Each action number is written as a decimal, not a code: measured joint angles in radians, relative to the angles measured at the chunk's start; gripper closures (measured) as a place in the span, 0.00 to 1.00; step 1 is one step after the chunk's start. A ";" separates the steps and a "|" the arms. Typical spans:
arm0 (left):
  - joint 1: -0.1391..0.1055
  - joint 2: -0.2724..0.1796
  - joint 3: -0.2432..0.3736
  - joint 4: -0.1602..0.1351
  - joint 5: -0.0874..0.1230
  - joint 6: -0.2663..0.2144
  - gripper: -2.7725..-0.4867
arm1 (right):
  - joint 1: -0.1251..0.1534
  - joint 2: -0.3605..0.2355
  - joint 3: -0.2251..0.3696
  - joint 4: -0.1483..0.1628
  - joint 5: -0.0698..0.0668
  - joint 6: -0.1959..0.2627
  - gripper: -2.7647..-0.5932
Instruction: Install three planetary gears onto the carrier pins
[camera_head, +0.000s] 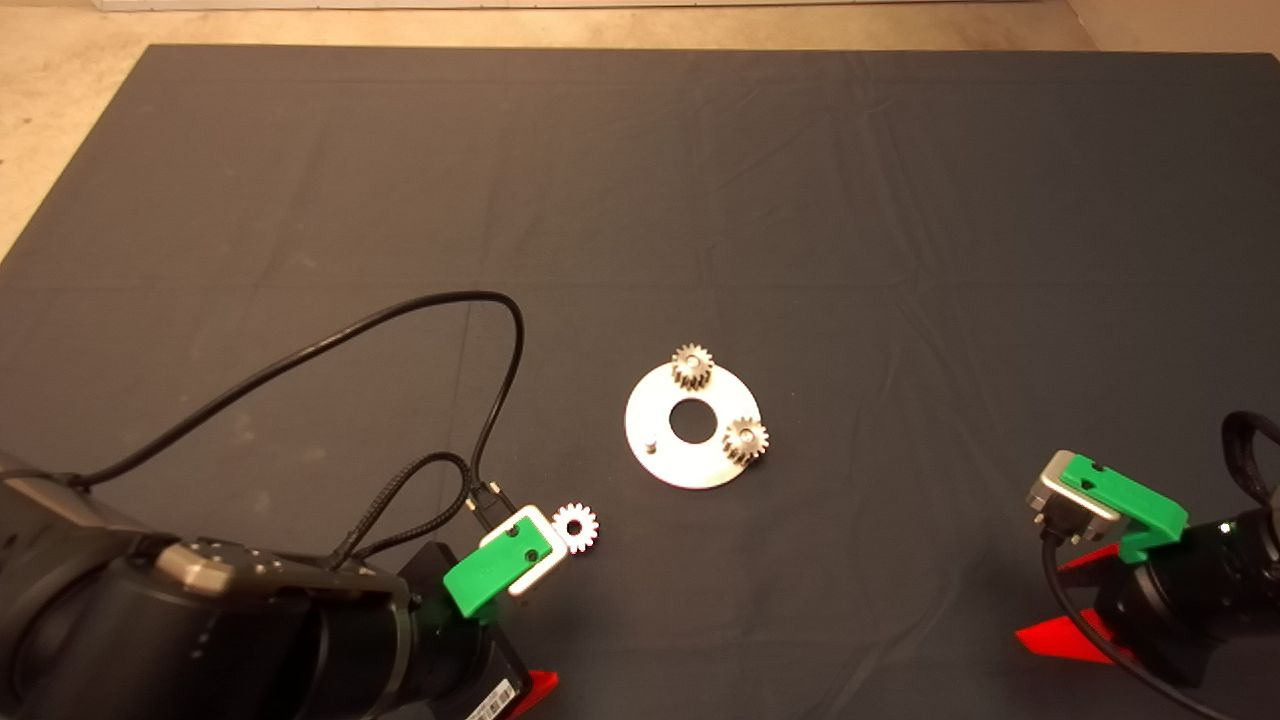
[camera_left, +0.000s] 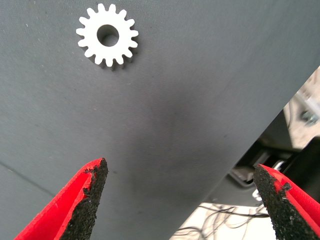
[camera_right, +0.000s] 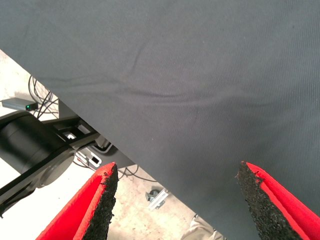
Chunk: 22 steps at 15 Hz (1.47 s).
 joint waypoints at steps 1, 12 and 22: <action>0.000 -0.007 -0.014 -0.002 0.001 0.035 0.31 | -0.005 0.002 0.000 -0.002 0.002 0.000 0.46; 0.000 -0.009 -0.193 -0.003 0.001 0.233 0.31 | -0.089 0.003 0.000 -0.015 0.003 -0.005 0.46; 0.001 0.133 -0.266 -0.003 -0.007 0.205 0.31 | -0.119 0.001 0.000 -0.020 0.017 -0.014 0.46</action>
